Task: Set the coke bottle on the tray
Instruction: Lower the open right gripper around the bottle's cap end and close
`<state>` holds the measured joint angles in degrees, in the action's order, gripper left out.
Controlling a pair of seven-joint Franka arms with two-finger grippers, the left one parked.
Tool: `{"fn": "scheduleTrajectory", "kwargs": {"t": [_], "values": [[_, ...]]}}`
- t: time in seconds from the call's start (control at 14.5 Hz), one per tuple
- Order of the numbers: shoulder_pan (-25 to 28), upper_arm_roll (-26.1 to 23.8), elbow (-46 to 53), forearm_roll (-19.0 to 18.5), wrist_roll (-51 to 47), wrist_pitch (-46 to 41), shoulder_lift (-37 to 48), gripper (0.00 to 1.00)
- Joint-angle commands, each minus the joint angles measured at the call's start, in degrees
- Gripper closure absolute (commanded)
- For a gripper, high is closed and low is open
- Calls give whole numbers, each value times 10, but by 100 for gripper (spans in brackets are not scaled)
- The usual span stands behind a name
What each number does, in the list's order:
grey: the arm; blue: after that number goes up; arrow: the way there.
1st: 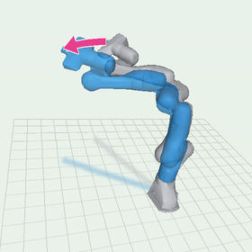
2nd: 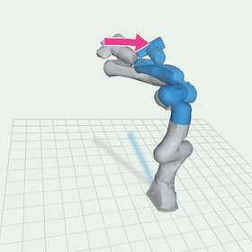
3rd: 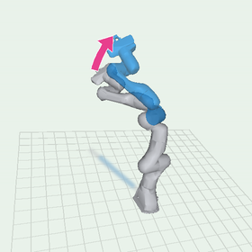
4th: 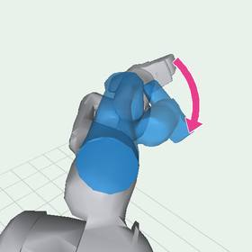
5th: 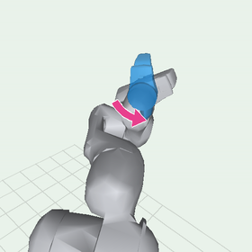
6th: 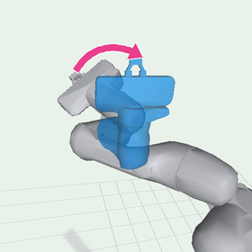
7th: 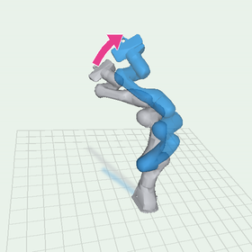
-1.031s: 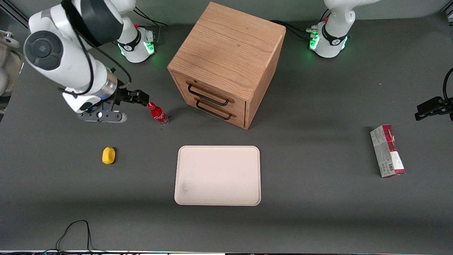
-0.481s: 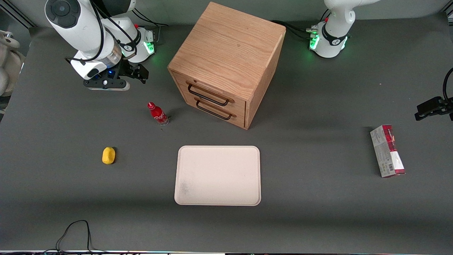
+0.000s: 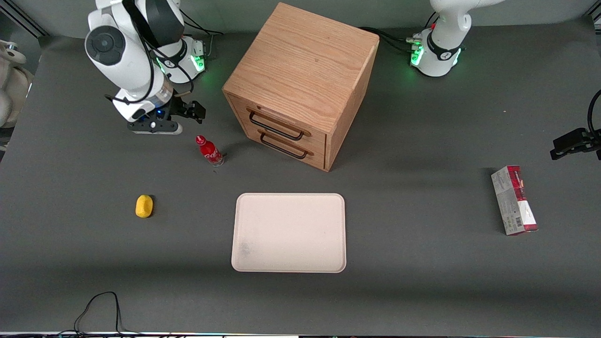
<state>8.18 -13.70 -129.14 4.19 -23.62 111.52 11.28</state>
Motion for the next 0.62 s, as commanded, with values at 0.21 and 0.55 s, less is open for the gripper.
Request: {"fn": "scheduleTrajectory", "kwargs": {"t": [0.21, 0.55], "values": [[-1, 4, -68, 15, 20, 126, -35, 0], [0, 4, -73, 10, 21, 172, -83, 0]]}}
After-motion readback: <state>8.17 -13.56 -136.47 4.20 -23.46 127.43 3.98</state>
